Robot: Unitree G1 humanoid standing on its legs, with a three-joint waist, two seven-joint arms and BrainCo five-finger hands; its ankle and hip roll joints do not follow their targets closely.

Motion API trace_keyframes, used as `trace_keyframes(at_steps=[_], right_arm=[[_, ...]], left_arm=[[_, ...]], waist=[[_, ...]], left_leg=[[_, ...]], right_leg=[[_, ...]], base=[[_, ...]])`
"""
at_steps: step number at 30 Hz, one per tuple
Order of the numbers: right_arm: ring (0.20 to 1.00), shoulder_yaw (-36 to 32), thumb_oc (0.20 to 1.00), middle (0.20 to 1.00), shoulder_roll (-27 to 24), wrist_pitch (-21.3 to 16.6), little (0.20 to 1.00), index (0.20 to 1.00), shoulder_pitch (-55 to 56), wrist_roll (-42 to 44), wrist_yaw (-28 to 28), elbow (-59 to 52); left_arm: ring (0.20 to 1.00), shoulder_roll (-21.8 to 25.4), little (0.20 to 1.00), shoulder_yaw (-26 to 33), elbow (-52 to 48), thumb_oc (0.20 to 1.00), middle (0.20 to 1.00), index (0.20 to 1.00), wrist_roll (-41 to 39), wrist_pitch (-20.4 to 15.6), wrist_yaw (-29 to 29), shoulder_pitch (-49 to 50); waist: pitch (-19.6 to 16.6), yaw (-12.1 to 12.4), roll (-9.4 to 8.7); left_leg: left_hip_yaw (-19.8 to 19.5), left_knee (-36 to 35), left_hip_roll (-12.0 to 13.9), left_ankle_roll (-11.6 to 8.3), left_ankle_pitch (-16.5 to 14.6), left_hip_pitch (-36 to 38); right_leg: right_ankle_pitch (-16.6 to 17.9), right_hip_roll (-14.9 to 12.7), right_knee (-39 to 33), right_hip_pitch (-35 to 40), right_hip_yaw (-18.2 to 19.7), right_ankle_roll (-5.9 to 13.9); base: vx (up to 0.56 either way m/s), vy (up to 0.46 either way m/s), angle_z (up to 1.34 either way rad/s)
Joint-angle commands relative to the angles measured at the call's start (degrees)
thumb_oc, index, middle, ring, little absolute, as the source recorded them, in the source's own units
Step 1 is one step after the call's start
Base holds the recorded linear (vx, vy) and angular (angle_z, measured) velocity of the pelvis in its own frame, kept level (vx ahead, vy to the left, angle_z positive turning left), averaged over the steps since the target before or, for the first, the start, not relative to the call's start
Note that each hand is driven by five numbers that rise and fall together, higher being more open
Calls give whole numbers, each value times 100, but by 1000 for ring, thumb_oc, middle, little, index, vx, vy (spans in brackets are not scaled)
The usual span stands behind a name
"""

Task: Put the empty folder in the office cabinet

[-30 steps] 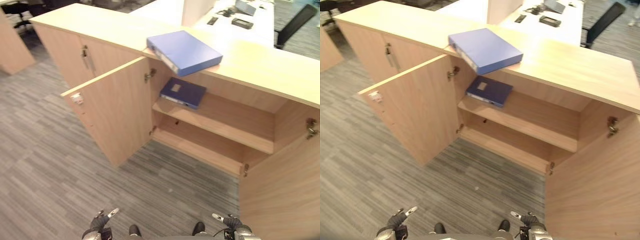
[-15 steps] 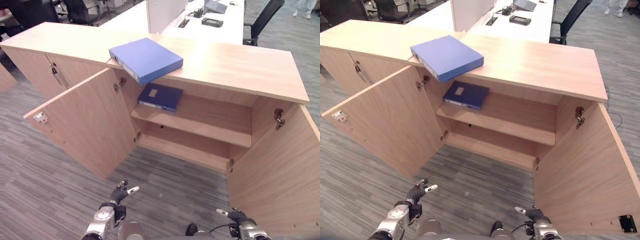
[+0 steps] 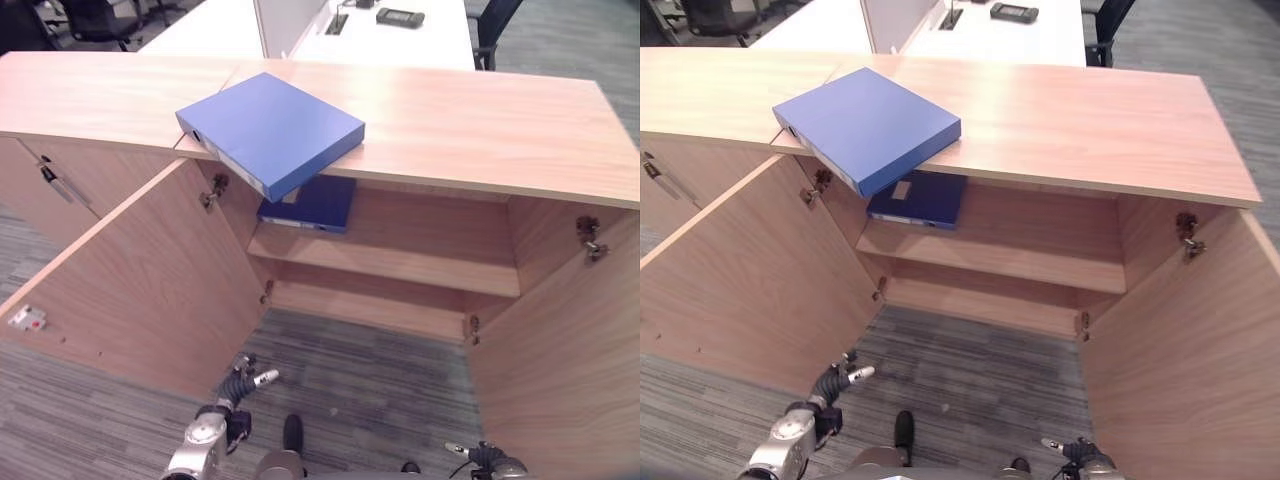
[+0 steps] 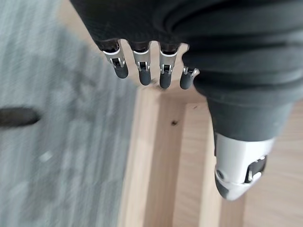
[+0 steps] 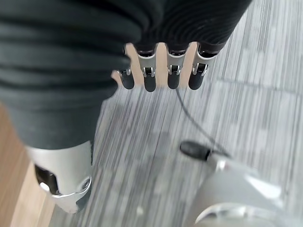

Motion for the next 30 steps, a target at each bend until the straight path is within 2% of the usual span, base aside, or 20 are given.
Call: trace_keyframes(at_steps=[1,2,3,4,5,6,8,9,12,13,15,18,21,24,26,27,28,29,30], right_arm=[[1000,14,1000,1000,-140,-1,1000,1000,-298,-177,3,37],[1000,15,1000,1000,-140,6,1000,1000,-334,-186,13,9],[1000,36,1000,1000,-113,-6,1000,1000,-381,-143,-1,-57],[1000,117,1000,1000,-46,-25,1000,1000,-442,-102,-4,-130],[1000,166,1000,1000,-19,-31,1000,1000,-465,-87,-6,-169],[1000,166,1000,1000,-19,-31,1000,1000,-465,-86,-6,-169],[1000,259,1000,1000,17,-54,1000,1000,-499,-37,-18,-201],[1000,277,1000,1000,77,-78,1000,1000,-425,8,-56,-191],[1000,309,1000,1000,119,-93,1000,1000,-372,17,-69,-193],[1000,321,1000,1000,132,-102,1000,1000,-319,21,-97,-188],[1000,348,1000,1000,175,-81,1000,1000,-188,-9,-125,-144],[1000,371,1000,1000,199,-29,1000,1000,-127,-71,-137,-75],[1000,353,1000,1000,199,-6,1000,1000,-82,-57,-138,-77],[1000,254,1000,1000,235,-2,1000,1000,30,40,-153,-112],[1000,191,1000,1000,302,-39,1000,1000,150,99,-194,-158],[1000,195,1000,1000,307,-39,1000,1000,152,99,-195,-160],[1000,186,1000,1000,353,-72,1000,1000,237,106,-230,-202],[1000,235,1000,1000,444,-163,1000,1000,424,105,-263,-252],[1000,268,1000,1000,487,-209,1000,1000,500,118,-281,-262]], left_arm=[[1000,52,1000,16,-181,1000,1000,1000,67,-202,-48,90],[1000,74,1000,24,-167,1000,1000,1000,113,-193,-35,95],[1000,123,1000,57,-194,1000,1000,1000,115,-165,-14,129],[1000,133,1000,108,-197,1000,1000,1000,100,-138,12,185],[1000,133,1000,122,-199,1000,1000,1000,112,-124,28,192],[1000,132,1000,123,-199,1000,1000,1000,112,-124,28,192],[1000,111,1000,132,-175,1000,1000,1000,134,-103,73,185],[1000,68,1000,192,-240,1000,1000,1000,199,-145,130,227],[1000,-13,1000,248,-295,1000,1000,1000,222,-146,181,304],[1000,-78,1000,287,-364,1000,1000,1000,214,-133,223,362],[1000,-169,1000,325,-550,1000,1000,1000,346,-2,266,523],[1000,-165,1000,363,-827,1000,1000,1000,610,99,352,642],[1000,-228,1000,482,-1105,1000,1000,1000,497,119,317,854],[1000,-164,1000,929,-2181,1000,1000,1000,683,46,496,1217],[1000,-45,1000,1297,-3133,1000,1000,1000,1122,-157,715,1522],[1000,-44,1000,1305,-3160,1000,1000,1000,1126,-141,713,1539],[1000,45,1000,1520,-3629,1000,1000,1000,1522,-270,870,1712],[1000,121,1000,1804,-4097,1000,1000,1000,2159,-508,1347,1829],[1000,146,1000,1909,-4233,1000,1000,1000,2488,-587,1651,1840]], waist=[[-107,144,-84],[-71,154,-87],[-21,189,-46],[33,180,-14],[63,144,-1],[63,144,0],[173,46,-32],[179,27,-82],[144,59,-124],[39,73,-154],[-62,93,-182],[-131,122,-202],[-149,155,-209],[-154,249,-246],[-115,332,-278],[-127,323,-288],[-111,364,-317],[-82,415,-366],[-79,427,-396]], left_leg=[[-208,968,89,-77,-1015,-503],[-139,960,-14,10,-1063,-452],[-39,913,-48,73,-1133,-342],[54,808,-39,108,-1139,-178],[68,747,-38,118,-1120,-117],[68,746,-37,117,-1120,-116],[50,606,-118,158,-1063,23],[7,472,-193,152,-995,106],[40,234,-192,117,-904,229],[69,58,-152,70,-813,267],[70,-4,-41,-7,-822,398],[15,-43,41,-50,-782,418],[-29,-43,89,-82,-780,459],[-82,-43,161,-141,-780,519],[-114,-43,201,-176,-810,545],[-116,-43,190,-169,-783,520],[-127,-43,207,-186,-789,511],[-139,-43,255,-230,-817,521],[-143,-43,277,-249,-820,519]], right_leg=[[-32,-586,513,-276,-34,336],[205,-754,711,-383,-32,347],[313,-883,993,-524,-224,266],[285,-783,1071,-705,-497,153],[167,-561,999,-818,-528,105],[167,-560,999,-817,-529,105],[28,-5,826,-1135,-412,41],[-19,236,455,-1006,-289,86],[-19,391,235,-888,-266,55],[21,476,-16,-776,-387,57],[-43,635,-230,-547,-467,44],[-129,687,-231,-495,-528,43],[-190,717,-231,-417,-556,43],[-259,750,-231,-290,-607,26],[-303,780,-231,-246,-639,20],[-283,769,-231,-269,-642,19],[-302,782,-231,-270,-644,20],[-350,818,-231,-237,-660,15],[-362,829,-231,-230,-662,17]], base=[[97,300,-33],[90,303,-35],[82,311,-68],[67,226,-68],[31,115,-66],[14,50,-27],[23,26,-10],[47,-21,-2],[41,-47,32],[94,-125,35],[98,-130,5],[55,-100,2],[42,-71,6],[62,-85,13],[18,-62,10],[-5,-53,10],[4,-87,12],[19,-116,12],[3,-83,13]])
